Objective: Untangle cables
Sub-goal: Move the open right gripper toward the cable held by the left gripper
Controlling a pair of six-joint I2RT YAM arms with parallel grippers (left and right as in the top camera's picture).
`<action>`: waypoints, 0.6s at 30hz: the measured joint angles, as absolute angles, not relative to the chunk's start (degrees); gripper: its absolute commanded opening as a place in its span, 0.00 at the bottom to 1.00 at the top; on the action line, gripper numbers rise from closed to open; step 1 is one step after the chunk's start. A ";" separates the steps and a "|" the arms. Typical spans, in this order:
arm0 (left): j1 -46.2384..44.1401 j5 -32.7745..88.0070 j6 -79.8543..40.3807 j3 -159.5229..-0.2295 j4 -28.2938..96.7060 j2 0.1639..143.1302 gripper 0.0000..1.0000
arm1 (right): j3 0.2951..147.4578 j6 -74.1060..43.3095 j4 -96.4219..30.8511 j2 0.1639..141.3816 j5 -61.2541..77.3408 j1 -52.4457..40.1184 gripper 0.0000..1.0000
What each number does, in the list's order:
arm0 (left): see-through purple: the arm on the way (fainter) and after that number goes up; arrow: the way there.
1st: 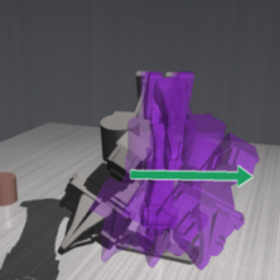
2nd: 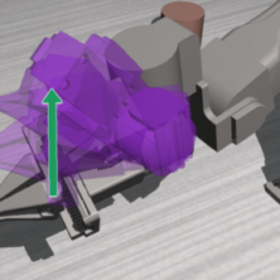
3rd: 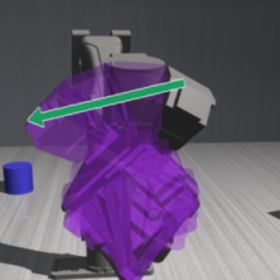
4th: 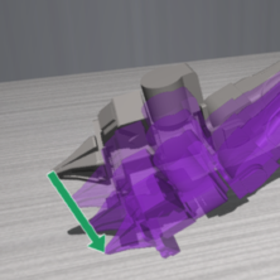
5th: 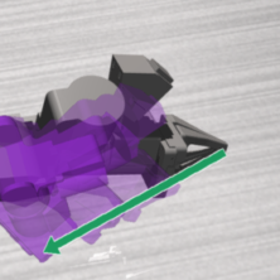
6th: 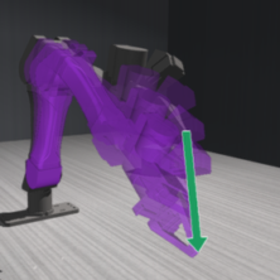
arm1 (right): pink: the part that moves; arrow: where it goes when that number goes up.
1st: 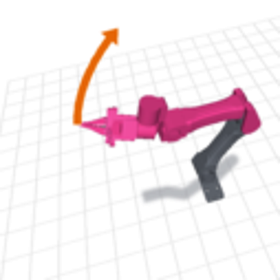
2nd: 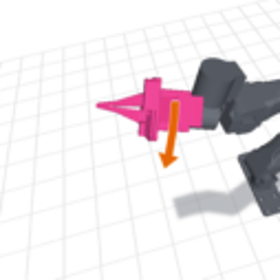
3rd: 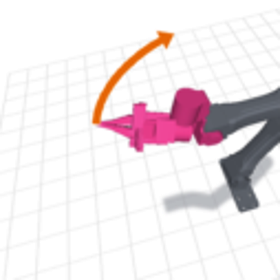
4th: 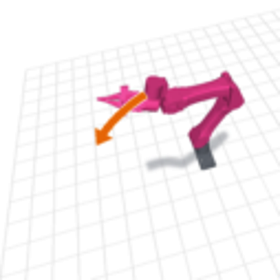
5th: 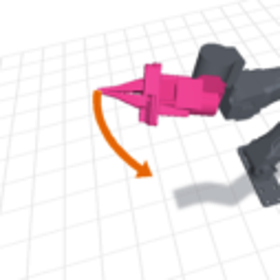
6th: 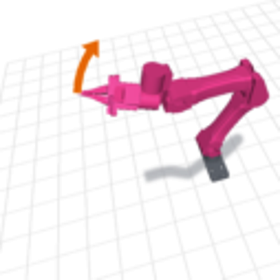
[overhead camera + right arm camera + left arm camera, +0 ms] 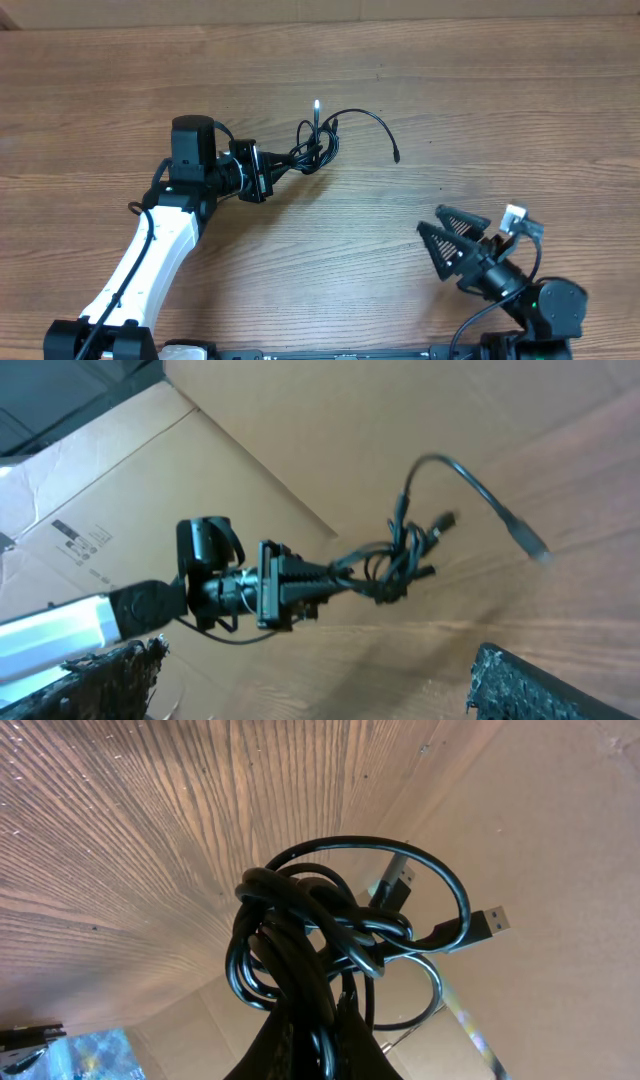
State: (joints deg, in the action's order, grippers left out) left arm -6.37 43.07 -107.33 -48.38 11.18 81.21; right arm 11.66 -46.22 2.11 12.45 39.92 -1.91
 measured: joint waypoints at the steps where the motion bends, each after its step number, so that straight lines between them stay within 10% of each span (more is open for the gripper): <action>1: -6.37 43.05 -107.46 -48.38 11.18 81.21 0.04 | 12.86 -46.00 2.15 14.13 39.90 -1.91 1.00; 11: -6.37 42.78 -110.48 -48.38 11.20 81.21 0.04 | 22.46 -44.93 3.03 40.71 45.10 -1.91 1.00; 18: -6.37 42.41 -115.98 -48.40 12.25 81.21 0.04 | 25.41 -46.89 28.80 56.64 52.95 -4.75 1.00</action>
State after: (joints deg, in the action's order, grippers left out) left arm -6.37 42.41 -115.98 -48.40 12.25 81.21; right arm 25.41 -46.89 28.80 56.64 52.95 -4.75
